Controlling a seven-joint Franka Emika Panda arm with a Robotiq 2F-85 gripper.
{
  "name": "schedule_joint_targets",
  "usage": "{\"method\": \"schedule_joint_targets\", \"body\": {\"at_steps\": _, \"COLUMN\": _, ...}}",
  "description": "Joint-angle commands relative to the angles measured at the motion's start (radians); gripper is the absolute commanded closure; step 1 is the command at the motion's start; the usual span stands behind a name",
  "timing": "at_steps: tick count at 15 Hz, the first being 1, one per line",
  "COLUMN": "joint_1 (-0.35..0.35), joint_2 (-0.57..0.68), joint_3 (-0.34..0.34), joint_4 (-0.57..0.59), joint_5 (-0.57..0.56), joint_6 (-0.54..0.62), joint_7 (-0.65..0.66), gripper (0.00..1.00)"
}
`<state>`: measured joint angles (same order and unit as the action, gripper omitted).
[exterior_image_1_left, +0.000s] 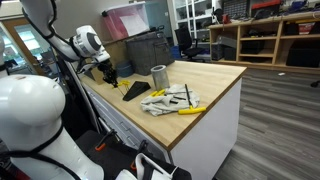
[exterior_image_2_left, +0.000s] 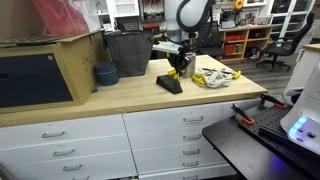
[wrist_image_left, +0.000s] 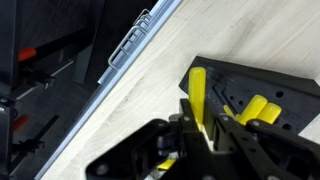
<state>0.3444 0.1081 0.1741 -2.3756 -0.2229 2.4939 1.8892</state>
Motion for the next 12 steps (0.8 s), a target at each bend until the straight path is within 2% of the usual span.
{"method": "schedule_joint_targets", "body": {"at_steps": 1, "joint_1": -0.022, "joint_2": -0.052, "joint_3": 0.016, "joint_4": -0.037, "joint_5": 0.013, "joint_6": 0.03, "joint_7": -0.013, "gripper": 0.96}}
{"method": "schedule_joint_targets", "body": {"at_steps": 12, "joint_1": -0.037, "joint_2": -0.006, "joint_3": 0.013, "joint_4": 0.005, "joint_5": 0.001, "joint_6": 0.037, "joint_7": -0.001, "gripper": 0.96}}
